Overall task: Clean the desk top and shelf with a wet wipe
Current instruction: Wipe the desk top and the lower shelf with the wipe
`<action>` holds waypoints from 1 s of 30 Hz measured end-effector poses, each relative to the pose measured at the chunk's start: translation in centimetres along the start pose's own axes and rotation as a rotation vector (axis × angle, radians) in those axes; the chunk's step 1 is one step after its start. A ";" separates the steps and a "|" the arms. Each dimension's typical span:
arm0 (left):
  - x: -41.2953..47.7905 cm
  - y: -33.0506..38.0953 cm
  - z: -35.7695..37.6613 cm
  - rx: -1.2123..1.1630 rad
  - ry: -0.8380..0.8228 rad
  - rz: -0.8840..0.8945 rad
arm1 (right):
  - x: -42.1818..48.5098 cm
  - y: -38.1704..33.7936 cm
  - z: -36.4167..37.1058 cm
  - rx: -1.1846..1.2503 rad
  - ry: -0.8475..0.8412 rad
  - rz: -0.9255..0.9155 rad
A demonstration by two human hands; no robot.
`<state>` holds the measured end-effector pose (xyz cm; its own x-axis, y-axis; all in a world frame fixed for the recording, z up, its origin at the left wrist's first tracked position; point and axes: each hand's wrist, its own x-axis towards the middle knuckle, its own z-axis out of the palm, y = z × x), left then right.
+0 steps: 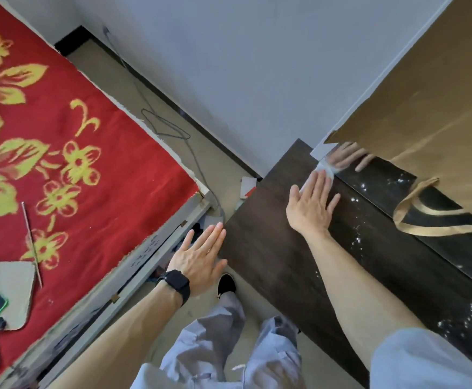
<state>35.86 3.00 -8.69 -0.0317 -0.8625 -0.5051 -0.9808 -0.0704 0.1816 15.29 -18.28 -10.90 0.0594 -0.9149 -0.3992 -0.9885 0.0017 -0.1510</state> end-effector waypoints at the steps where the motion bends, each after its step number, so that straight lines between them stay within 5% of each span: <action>1: 0.2 0.4 -0.3 0.009 -0.007 -0.001 | -1.2 1.7 0.2 0.037 0.000 0.088; 4: 0.9 1.2 -1.6 0.012 -0.009 -0.011 | -6.6 3.8 1.1 0.039 -0.008 0.187; 10: 1.5 1.6 -2.6 0.034 -0.047 -0.013 | -5.2 -3.5 1.6 -0.101 0.002 -0.230; 12: 1.6 1.4 -2.5 0.040 -0.061 -0.022 | -1.8 -3.4 0.5 -0.122 -0.001 -0.233; 21: 1.4 1.8 -2.3 0.010 -0.073 -0.013 | -6.9 9.7 -0.7 0.131 -0.003 0.465; 23: 1.5 2.0 -2.5 -0.004 -0.064 -0.015 | -7.5 6.4 -0.2 0.093 -0.003 0.364; 28: 1.6 2.2 -2.2 0.011 -0.080 -0.031 | -6.2 -3.0 2.3 -0.108 0.034 -0.256; 30: 1.7 2.0 -2.3 0.015 -0.071 -0.035 | -5.5 -2.5 2.4 -0.133 0.025 -0.308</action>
<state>34.29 0.23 -7.25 -0.0101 -0.8220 -0.5695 -0.9844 -0.0919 0.1501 17.79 -12.32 -10.54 0.3567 -0.8737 -0.3306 -0.9341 -0.3278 -0.1417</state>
